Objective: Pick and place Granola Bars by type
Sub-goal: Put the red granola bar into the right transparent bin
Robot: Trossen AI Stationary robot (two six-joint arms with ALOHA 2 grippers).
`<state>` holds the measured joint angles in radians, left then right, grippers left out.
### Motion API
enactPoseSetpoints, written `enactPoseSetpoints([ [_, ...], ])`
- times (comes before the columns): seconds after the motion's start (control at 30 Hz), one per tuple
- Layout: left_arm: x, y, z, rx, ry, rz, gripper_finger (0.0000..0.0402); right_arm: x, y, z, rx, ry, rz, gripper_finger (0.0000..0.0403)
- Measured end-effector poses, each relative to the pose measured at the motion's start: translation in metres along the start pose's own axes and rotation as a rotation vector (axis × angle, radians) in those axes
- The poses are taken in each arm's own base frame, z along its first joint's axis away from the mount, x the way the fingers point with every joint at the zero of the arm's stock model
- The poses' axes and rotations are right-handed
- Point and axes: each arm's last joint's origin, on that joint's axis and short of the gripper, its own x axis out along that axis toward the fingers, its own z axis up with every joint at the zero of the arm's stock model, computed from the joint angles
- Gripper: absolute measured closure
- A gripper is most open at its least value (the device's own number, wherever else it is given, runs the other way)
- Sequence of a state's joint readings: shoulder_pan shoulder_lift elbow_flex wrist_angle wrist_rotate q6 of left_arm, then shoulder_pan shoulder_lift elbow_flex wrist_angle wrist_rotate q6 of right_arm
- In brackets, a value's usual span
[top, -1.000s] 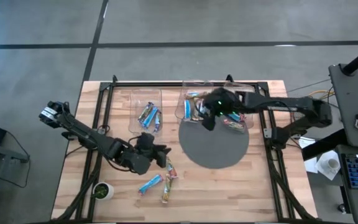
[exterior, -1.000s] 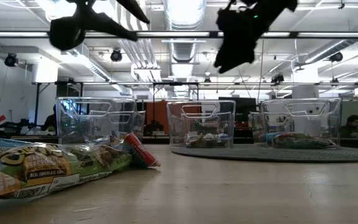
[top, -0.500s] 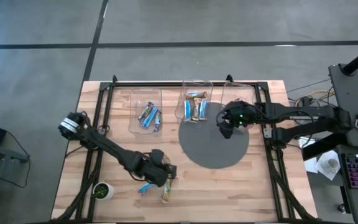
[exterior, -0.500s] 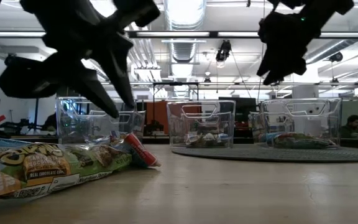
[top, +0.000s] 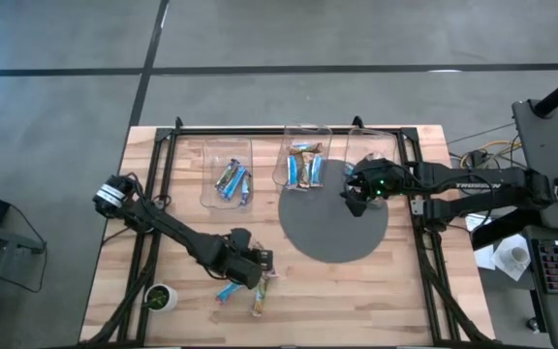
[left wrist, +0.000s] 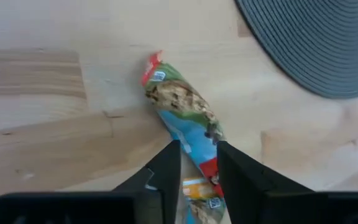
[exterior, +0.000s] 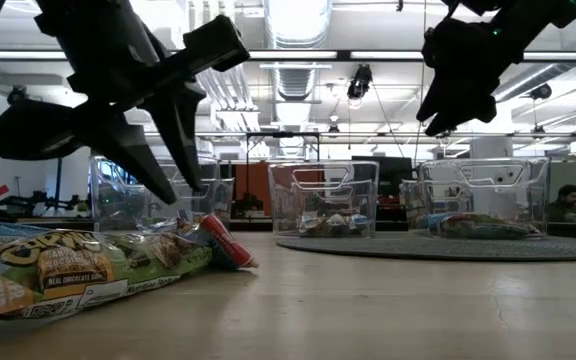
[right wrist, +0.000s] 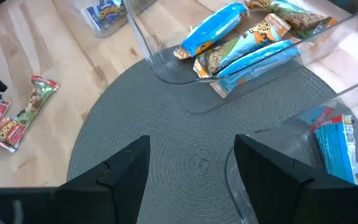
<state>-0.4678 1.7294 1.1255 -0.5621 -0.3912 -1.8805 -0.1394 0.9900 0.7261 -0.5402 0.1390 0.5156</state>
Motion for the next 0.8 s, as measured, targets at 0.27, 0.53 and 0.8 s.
enactPoseSetpoints([
  [0.27, 0.004, -0.003, 0.01, -0.028, 0.005, 0.012, 0.0232, 0.0, -0.001, 0.001, -0.019, -0.018, -0.017, 0.0177],
  [0.53, 0.008, -0.002, 0.016, -0.028, 0.054, 0.041, 0.0202, 0.0, 0.0, 0.003, -0.016, -0.035, -0.009, 0.0177],
  [0.8, 0.019, 0.0, 0.015, -0.055, 0.061, 0.017, 0.0202, 0.0, 0.0, 0.003, -0.016, -0.037, -0.01, 0.0177],
])
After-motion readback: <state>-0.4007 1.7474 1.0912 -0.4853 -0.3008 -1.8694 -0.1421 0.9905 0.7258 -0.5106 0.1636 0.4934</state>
